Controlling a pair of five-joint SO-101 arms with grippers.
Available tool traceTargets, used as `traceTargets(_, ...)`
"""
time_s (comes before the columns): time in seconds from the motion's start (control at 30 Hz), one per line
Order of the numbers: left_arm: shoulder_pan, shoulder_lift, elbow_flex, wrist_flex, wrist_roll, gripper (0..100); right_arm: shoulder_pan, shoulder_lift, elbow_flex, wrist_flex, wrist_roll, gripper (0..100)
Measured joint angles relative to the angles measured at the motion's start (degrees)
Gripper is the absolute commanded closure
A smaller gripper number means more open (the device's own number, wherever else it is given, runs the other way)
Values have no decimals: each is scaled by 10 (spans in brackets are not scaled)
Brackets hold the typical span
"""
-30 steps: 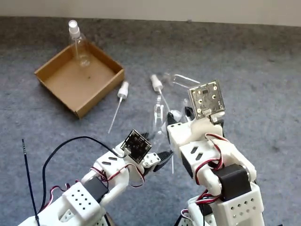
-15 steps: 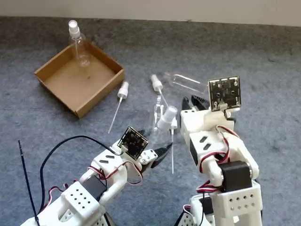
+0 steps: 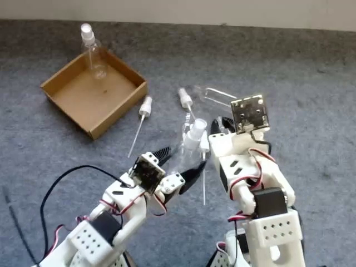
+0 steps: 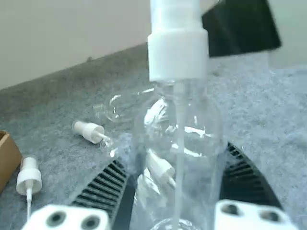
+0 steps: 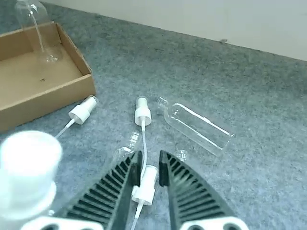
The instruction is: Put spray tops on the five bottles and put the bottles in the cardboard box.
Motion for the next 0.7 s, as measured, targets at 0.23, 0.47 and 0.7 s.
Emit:
traceTargets(0.23,0,-113,1,83,0,849,-57,0,-28,43,5,950)
traceTargets(0.47,0,-148,1,120,0,849,-77,0,-141,105,5,950)
traceTargets(0.7,-1,-149,1,120,0,849,-88,0,-195,171,5,950)
